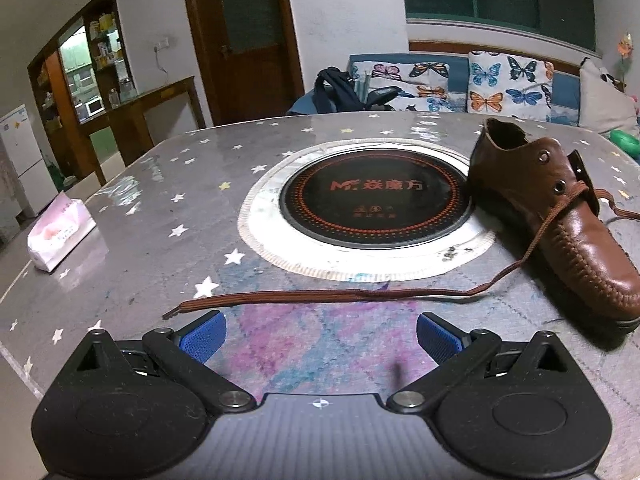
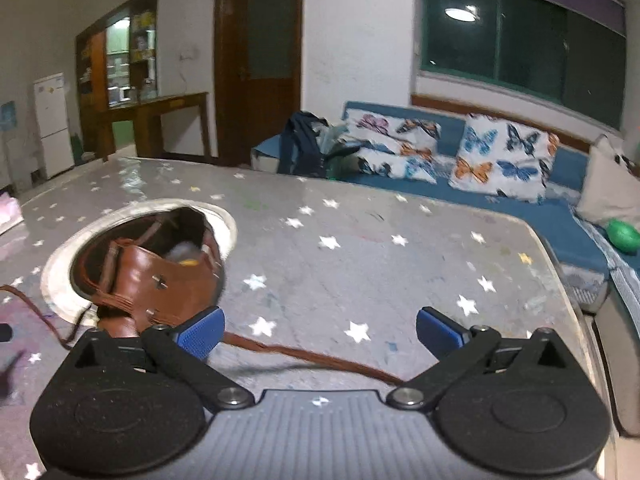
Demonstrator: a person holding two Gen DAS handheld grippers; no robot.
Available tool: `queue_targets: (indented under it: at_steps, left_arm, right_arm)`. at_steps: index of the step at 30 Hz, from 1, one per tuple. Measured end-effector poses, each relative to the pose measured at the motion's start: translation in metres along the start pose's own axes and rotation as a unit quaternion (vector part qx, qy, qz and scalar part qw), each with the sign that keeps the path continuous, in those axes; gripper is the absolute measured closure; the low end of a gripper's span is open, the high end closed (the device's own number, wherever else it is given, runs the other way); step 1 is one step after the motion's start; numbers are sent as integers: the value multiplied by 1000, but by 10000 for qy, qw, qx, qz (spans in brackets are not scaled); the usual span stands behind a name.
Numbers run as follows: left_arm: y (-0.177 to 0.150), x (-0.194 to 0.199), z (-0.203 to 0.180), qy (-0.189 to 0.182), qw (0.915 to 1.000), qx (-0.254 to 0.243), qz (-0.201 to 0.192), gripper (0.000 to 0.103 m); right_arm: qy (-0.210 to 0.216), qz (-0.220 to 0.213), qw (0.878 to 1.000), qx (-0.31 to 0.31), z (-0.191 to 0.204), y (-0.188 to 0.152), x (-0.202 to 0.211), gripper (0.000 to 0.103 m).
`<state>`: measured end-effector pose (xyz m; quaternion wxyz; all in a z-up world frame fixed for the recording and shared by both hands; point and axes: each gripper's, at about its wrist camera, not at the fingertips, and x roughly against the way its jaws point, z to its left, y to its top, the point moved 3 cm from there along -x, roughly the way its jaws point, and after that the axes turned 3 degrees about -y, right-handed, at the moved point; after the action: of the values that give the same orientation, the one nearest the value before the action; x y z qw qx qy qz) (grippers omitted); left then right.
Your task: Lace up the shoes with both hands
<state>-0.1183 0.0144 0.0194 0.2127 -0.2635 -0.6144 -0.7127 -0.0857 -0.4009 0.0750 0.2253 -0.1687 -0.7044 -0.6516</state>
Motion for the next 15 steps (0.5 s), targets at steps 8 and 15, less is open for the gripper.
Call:
queue_targets:
  at_steps: [8,15]
  left_arm:
    - [-6,3,32,295,9990,346,-29,0]
    - [-15,6,68,629,9956,697,-30,0]
  right_arm:
    - [872,-375,9939,555,55,33,20,0]
    - [2186,-51,9678,1246,152,40,-3,13]
